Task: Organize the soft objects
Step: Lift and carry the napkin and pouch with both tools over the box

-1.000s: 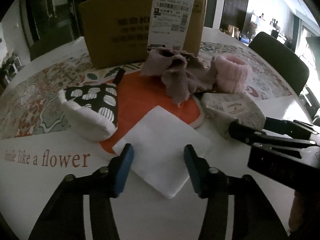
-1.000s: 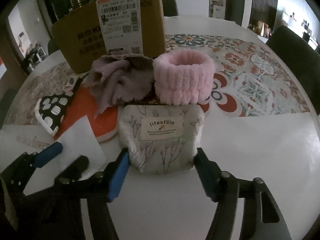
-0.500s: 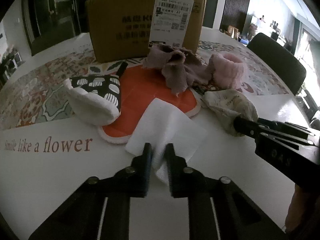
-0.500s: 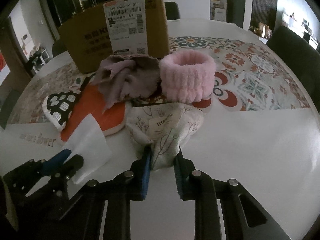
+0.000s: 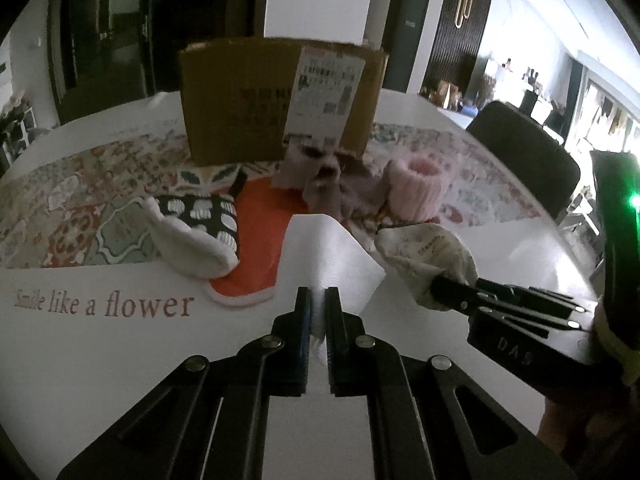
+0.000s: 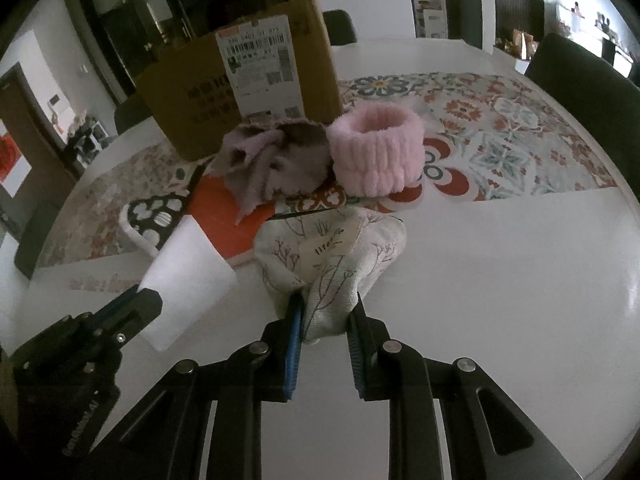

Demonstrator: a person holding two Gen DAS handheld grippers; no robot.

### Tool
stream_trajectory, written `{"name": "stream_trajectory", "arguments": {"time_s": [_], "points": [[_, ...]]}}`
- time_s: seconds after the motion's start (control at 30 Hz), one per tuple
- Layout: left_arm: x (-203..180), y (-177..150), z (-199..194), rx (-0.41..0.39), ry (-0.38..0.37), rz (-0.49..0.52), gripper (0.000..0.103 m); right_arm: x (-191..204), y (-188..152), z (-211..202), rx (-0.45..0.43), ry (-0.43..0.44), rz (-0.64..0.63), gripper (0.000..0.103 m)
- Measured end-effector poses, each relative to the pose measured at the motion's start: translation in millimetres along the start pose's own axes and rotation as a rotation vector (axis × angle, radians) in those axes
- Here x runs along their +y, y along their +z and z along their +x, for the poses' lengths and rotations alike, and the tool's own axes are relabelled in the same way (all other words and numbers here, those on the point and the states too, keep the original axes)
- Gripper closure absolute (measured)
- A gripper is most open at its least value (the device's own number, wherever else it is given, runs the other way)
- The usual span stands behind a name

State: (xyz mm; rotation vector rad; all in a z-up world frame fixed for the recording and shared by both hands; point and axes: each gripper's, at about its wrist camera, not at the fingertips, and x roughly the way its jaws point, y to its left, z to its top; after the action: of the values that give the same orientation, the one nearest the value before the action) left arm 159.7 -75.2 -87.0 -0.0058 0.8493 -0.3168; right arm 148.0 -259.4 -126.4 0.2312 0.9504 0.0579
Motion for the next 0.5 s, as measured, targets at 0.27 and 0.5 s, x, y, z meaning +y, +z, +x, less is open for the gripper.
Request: {"name": "stream_trajectory", "arguments": {"time_s": [0.27,0.5], "points": [[3.2,21.1,-27.2,-0.078,0.004,-0.017,0.094,16.0,11.4,-36.2,-0.101,0.017,-0.040,0.080],[5.7,36.3,-54.6,-0.172,0.040,0.003,0.094,29.9,28.4,-63.1,-0.183,0.022,-0.059,0.080]]}}
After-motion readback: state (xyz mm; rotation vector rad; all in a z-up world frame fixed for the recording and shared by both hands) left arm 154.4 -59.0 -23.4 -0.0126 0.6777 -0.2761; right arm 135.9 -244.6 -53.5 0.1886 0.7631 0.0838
